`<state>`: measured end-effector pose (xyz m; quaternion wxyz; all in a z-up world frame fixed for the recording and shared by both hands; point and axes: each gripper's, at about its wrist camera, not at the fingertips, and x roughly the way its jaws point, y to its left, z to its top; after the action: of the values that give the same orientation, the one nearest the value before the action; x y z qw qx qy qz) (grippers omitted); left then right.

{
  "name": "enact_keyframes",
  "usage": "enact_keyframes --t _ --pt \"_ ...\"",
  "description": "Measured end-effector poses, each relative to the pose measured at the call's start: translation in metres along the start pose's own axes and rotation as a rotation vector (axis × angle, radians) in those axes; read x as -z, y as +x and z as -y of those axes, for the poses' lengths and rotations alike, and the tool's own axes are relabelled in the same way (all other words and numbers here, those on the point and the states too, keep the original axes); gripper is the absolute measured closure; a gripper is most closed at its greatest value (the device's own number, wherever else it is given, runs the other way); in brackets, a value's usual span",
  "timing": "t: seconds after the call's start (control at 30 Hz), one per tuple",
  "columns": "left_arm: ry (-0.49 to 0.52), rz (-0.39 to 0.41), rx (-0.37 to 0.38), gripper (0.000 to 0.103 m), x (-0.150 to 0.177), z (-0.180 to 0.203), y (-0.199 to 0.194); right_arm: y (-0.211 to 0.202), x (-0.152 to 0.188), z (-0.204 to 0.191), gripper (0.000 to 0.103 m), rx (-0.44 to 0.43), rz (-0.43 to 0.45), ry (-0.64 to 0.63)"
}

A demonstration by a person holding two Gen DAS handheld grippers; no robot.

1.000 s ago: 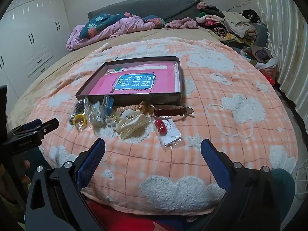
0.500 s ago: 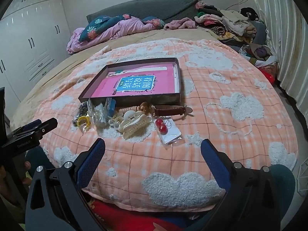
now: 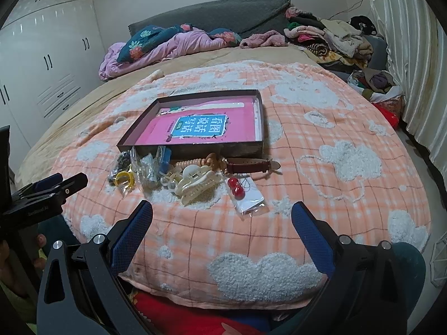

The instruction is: Organize jewelry

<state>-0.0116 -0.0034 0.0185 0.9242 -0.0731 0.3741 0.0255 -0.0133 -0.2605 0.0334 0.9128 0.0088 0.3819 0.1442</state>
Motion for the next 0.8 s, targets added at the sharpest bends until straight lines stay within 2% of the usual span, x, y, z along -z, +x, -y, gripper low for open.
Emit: enact_keyframes --t 0.8 --pt "0.023 0.029 -0.002 0.009 -0.0033 0.0052 -0.0063 -0.0032 -0.0015 -0.0045 0.004 -0.012 0.018 -0.018"
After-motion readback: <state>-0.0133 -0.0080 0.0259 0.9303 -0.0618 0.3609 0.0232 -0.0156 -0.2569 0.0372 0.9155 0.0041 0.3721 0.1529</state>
